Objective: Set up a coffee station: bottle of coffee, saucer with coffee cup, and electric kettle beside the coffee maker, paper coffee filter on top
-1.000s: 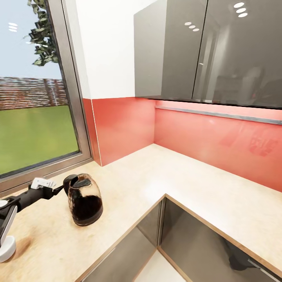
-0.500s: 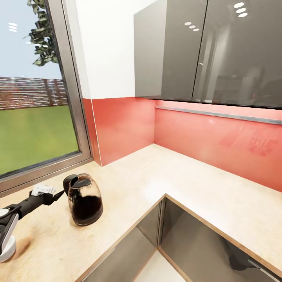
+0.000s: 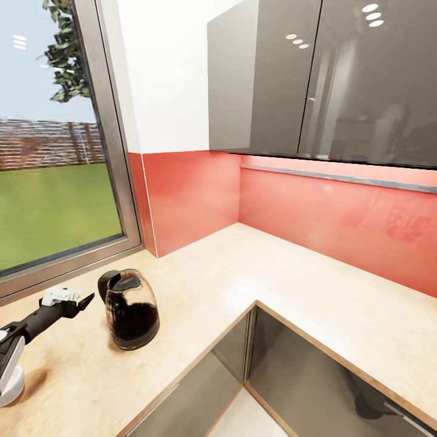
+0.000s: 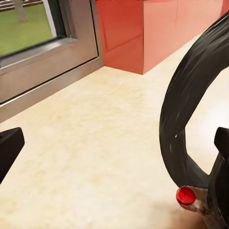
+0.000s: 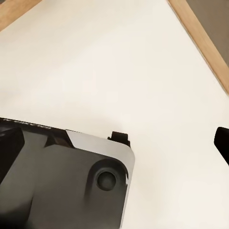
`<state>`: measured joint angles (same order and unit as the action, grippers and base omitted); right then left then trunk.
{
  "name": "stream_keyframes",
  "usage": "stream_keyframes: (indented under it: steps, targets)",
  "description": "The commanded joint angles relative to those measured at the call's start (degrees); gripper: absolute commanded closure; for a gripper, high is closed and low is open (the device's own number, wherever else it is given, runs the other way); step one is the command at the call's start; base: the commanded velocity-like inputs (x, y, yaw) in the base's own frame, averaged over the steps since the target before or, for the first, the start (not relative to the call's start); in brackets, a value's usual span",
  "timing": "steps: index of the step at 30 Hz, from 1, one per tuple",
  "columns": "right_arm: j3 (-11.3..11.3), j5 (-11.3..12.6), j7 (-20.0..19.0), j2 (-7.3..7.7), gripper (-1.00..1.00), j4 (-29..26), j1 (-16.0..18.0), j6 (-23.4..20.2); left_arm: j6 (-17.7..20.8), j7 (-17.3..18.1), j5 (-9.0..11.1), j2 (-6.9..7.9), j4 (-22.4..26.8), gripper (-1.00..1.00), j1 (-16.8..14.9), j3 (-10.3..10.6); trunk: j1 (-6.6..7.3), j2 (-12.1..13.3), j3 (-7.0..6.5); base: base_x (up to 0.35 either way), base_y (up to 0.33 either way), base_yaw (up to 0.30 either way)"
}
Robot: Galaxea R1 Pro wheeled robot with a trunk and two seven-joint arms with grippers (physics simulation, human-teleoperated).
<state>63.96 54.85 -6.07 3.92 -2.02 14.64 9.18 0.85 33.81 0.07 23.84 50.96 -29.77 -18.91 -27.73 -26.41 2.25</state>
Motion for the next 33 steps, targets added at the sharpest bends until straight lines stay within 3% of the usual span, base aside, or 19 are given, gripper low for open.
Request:
stream_keyframes:
  steps: [1, 6, 16, 33]
  targets:
    - [0.4, 0.6, -0.3, 0.01, -1.00, 0.0, 0.0, 0.1, 0.1, 0.3, 0.0, -0.02, 0.0, -1.00, -0.1, -0.1, -0.03, -0.1, 0.13, 0.000, 0.000, 0.000]
    - [0.4, 0.6, -0.3, 0.02, -1.00, 0.0, 0.0, 0.1, 0.0, 0.3, 0.1, -0.08, 0.0, -1.00, -0.1, -0.2, -0.03, -0.1, 0.13, 0.000, 0.000, 0.000]
    - [0.4, 0.6, -0.3, 0.01, -1.00, 0.0, 0.0, 0.1, -0.1, 0.3, -0.3, -1.66, 0.0, -1.00, -0.1, -0.2, -0.03, -0.1, 0.13, 0.056, 0.000, 0.000]
    - [0.4, 0.6, -0.3, 0.03, -1.00, 0.0, 0.0, 0.1, -0.1, 0.3, -0.3, -1.78, 0.1, -1.00, -0.1, -0.2, -0.03, -0.1, 0.13, 0.041, 0.000, 0.000]
